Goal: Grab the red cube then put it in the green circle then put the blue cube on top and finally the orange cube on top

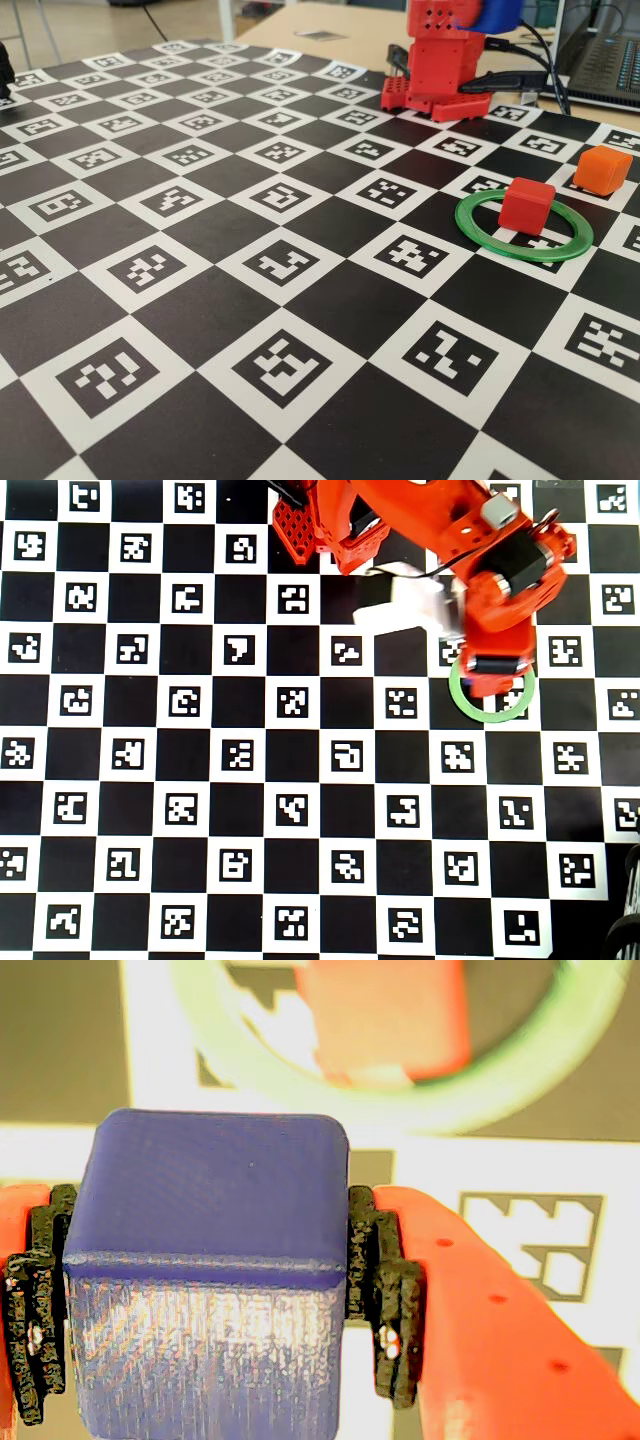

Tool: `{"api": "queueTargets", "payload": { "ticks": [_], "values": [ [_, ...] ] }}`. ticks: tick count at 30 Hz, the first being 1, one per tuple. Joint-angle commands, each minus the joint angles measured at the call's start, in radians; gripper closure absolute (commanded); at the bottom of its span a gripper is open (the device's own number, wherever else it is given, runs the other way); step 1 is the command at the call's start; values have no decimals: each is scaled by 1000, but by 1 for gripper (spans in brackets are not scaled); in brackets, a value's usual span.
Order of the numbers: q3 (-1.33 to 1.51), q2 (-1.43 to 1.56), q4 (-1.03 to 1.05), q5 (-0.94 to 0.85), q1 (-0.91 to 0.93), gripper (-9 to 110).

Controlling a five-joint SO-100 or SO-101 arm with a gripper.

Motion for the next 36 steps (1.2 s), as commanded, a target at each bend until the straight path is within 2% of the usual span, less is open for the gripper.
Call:
{"api": "queueTargets", "payload": {
  "ticks": [1,9,21,36],
  "values": [
    [-169,-48,5,15,-72,98],
    [-225,-123,-38,14,-189,98],
    [64,-69,-196,52,-97,98],
    [252,41,-327,101,-118,95]
  ]
}}
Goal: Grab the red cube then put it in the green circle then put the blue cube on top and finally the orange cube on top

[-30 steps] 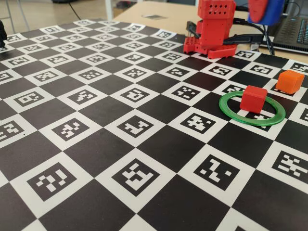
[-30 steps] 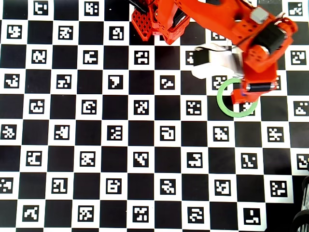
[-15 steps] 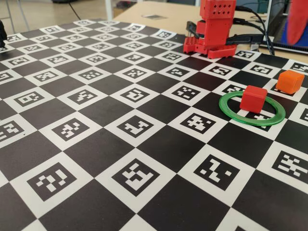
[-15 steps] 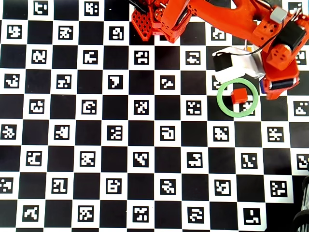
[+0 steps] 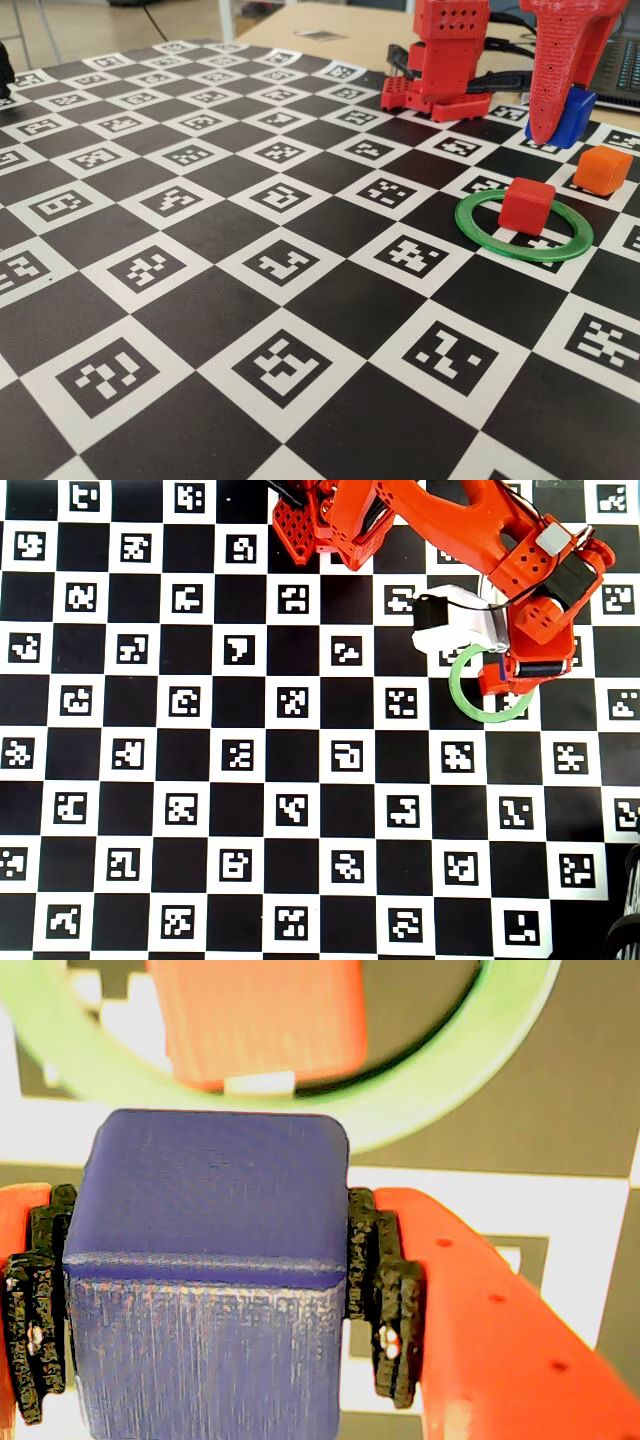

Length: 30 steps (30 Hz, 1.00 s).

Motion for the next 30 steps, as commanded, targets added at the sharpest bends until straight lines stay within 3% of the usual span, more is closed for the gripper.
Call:
{"api": "queueTargets", "payload": {
  "ticks": [1,13,30],
  "values": [
    [-5,101,-20,5,-5,95],
    [117,95,-156,-6,5,95],
    [150,114,-164,-46,26,95]
  ]
}}
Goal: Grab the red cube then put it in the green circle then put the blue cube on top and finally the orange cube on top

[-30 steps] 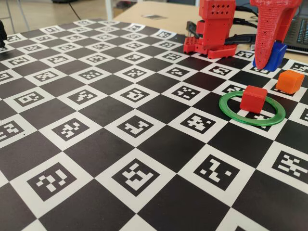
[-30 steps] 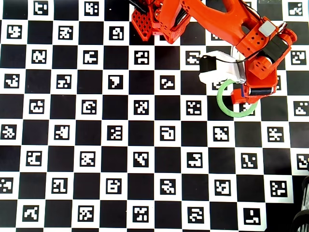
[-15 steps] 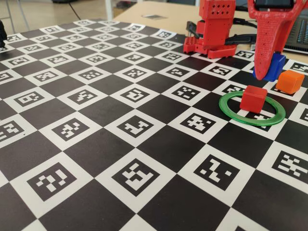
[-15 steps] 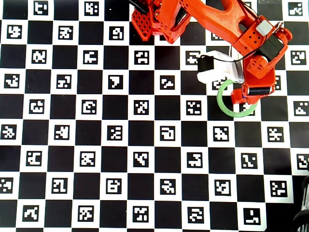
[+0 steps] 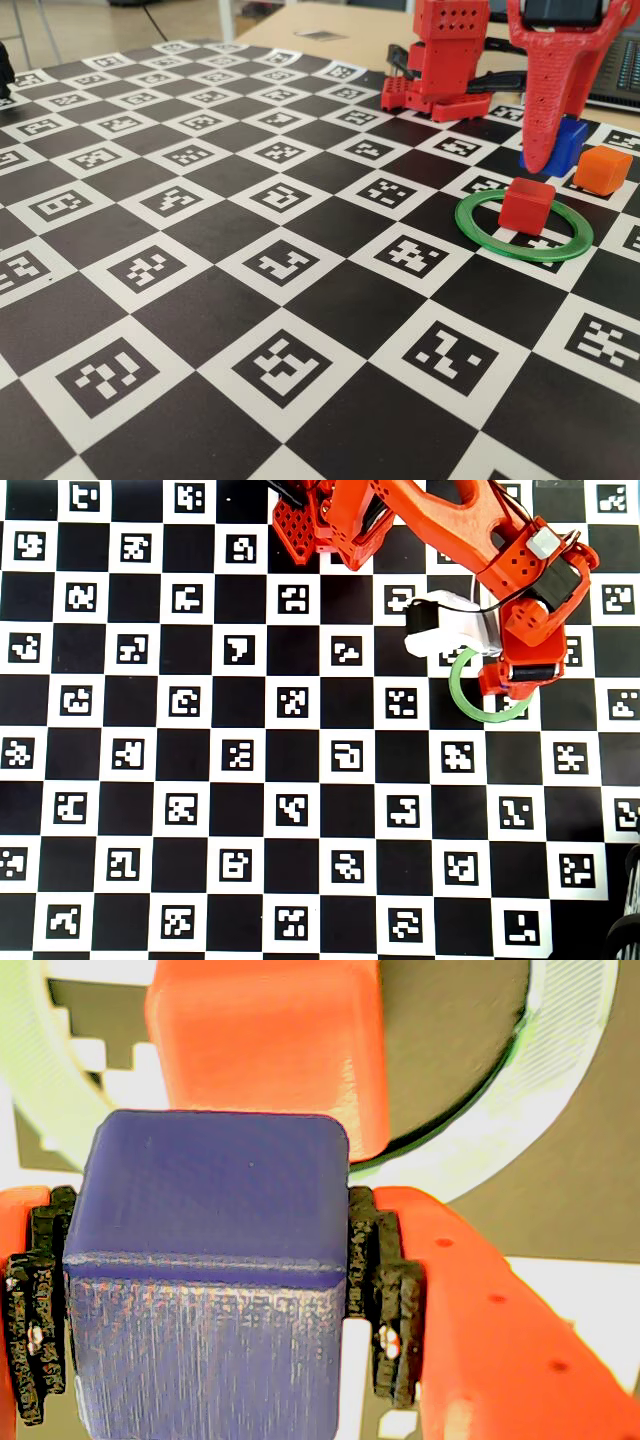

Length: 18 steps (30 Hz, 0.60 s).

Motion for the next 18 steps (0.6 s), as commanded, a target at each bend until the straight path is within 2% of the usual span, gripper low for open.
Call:
{"api": "queueTargets", "payload": {
  "ticks": [1,18],
  "values": [
    [-5,109,-8,-12,9,95],
    [8,95,-21,-97,5,96]
  ]
}}
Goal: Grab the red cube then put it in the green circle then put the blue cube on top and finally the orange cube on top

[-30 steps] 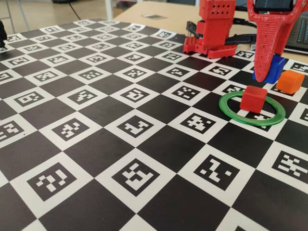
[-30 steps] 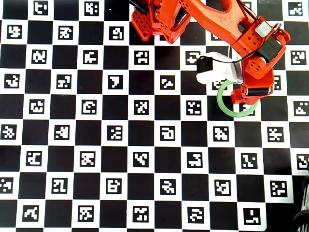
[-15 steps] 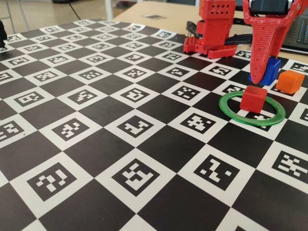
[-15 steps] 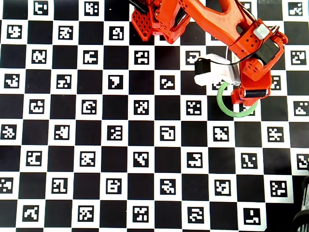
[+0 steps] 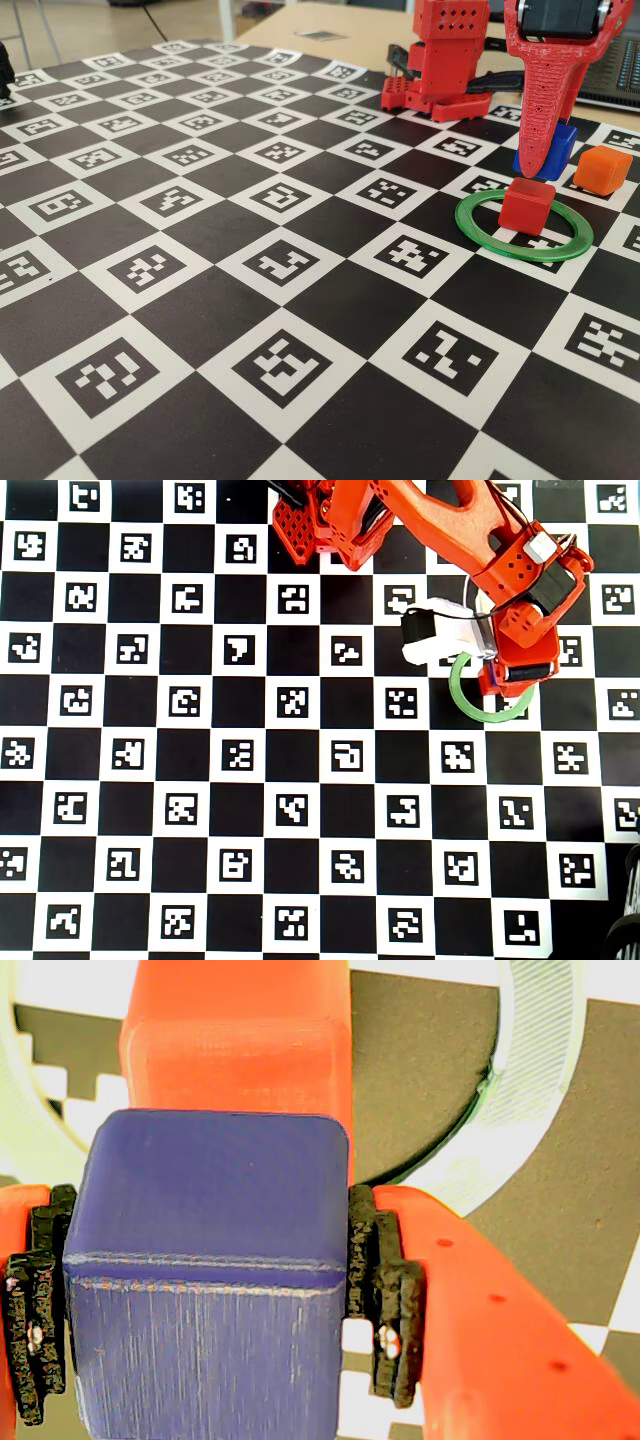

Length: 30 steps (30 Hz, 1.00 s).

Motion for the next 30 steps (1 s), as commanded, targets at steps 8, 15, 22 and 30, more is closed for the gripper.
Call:
{"api": "queueTargets", "payload": {
  "ticks": [8,15,22,30],
  "values": [
    [2,77,-34,-32,3,96],
    [15,75,-46,-26,0,96],
    [48,74,-81,-25,2,96],
    [66,66,-101,-26,3,96]
  ]
}}
